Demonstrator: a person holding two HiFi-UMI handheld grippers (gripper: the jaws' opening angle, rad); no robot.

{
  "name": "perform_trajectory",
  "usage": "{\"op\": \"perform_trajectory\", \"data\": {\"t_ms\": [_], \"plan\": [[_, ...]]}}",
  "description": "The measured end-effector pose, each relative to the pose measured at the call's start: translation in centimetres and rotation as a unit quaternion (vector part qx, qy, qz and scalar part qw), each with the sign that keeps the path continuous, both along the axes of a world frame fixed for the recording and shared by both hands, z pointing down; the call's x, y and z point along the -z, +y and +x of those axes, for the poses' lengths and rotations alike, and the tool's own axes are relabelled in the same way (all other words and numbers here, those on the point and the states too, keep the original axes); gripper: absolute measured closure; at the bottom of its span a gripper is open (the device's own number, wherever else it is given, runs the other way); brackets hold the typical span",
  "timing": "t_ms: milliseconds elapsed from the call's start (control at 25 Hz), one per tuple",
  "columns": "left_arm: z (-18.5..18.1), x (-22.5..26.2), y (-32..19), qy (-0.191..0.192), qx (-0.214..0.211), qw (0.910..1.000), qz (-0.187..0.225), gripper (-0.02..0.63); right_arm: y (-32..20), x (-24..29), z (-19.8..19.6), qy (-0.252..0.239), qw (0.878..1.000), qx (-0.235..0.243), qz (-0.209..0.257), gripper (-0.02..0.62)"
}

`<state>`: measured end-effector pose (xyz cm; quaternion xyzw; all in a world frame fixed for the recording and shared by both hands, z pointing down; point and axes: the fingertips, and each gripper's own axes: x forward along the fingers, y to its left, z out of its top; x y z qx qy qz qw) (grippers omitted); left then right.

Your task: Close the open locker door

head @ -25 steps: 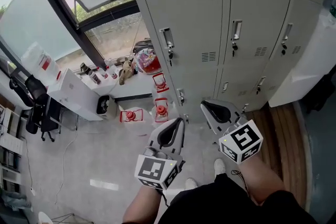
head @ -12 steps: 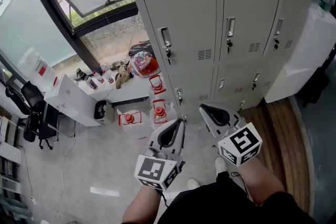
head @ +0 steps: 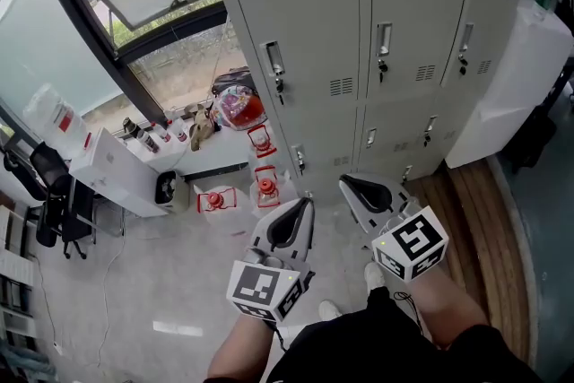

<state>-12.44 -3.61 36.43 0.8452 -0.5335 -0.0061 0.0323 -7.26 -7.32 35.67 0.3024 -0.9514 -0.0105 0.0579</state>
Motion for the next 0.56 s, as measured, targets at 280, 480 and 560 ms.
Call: {"op": "perform_trajectory", "data": {"t_ms": [280,480,560], "plan": [[0.1,-0.2,0.6,0.000,0.000,1.0000,-0.001,0.589,0.7,-0.3,0.0,-0.001,1.000,0.002,-0.002,0.541],[0.1,-0.1,0.9,0.002,0.001,1.0000,-0.001,0.589,1.1,-0.3,0.0,-0.001,1.000,0.002,-0.003,0.541],[0.1,0.0,1.0,0.006,0.003,1.0000,-0.003,0.588,1.2,-0.2,0.1,-0.001,1.000,0.001,-0.004,0.541]]}}
